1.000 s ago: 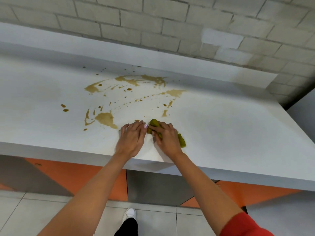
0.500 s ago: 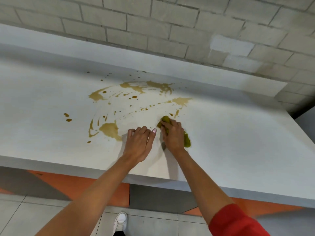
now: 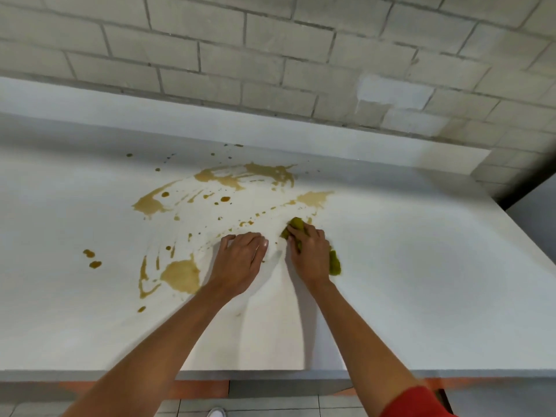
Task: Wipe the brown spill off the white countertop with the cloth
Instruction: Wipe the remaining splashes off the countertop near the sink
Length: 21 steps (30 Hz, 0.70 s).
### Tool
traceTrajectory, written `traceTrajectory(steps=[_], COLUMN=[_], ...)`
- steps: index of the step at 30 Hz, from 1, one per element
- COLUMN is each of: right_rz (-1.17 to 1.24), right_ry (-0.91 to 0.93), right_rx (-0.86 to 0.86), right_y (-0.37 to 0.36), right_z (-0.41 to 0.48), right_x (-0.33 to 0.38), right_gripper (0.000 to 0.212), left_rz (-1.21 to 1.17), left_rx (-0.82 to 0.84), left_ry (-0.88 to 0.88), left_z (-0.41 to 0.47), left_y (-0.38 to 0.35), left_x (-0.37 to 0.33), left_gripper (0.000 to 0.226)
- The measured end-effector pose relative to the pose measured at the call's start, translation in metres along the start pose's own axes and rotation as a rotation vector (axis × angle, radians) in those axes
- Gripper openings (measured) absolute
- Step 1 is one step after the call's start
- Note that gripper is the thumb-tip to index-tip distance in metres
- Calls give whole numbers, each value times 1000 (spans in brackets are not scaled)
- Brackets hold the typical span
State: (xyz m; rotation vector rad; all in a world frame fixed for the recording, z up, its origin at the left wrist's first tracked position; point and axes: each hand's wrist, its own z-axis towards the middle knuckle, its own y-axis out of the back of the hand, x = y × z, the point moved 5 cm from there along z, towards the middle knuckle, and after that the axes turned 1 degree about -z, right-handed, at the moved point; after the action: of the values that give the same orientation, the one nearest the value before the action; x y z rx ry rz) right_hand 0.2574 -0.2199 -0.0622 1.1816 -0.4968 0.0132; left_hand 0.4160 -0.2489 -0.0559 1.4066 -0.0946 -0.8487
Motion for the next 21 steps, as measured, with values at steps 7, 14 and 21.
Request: traceTrajectory(steps=[7,14,21], right_rz=[70,-44,66], right_ry=[220,-23,208], right_rx=[52,8,39], right_y=[16,-6,4], right_z=[-28,21,-23], right_x=[-21,-7,1], right_gripper=[28,31,30], left_rz=[73,60,23], left_rx=[-2,-4,68], left_ry=[-99,-91,-157], left_z=[5,1,18], left_y=[5,4,-2], left_x=[3,5,16], left_gripper=[47,40,30])
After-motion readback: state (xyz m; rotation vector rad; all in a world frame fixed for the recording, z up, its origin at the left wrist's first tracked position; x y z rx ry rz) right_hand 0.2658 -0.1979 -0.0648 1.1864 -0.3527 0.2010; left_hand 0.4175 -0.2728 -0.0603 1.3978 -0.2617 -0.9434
